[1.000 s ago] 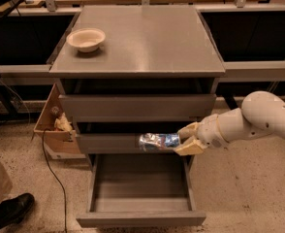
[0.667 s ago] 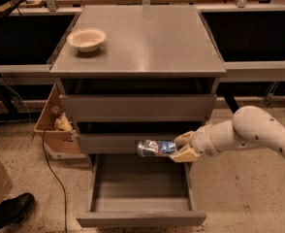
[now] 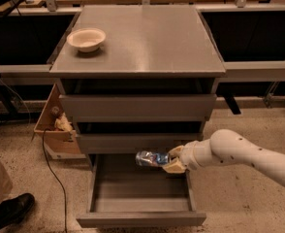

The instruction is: Place redbull can into bottom drawer

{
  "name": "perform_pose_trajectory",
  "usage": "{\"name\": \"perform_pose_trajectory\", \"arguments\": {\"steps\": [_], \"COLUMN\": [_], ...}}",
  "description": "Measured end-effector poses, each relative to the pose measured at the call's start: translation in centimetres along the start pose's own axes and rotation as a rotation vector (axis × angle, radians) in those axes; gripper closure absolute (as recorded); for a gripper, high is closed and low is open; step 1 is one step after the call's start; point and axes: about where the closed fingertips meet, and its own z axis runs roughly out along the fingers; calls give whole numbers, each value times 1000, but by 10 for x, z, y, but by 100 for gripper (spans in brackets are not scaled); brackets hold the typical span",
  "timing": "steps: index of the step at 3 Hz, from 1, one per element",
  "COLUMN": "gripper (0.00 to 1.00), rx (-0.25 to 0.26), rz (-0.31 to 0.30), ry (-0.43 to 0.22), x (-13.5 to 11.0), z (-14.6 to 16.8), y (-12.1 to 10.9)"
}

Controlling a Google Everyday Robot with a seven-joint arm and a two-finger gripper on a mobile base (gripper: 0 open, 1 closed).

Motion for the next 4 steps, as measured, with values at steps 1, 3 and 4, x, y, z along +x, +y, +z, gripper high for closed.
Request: {"name": "perform_pose_trajectory", "arguments": {"steps": [1,3,4], "gripper": [100,100,100], "rx": [47,27,34], "rz": [21,19,14], "ry": [35,75,75], "x": [37,82,87], "z": [57,131,143], "y": [-2,8,11]}}
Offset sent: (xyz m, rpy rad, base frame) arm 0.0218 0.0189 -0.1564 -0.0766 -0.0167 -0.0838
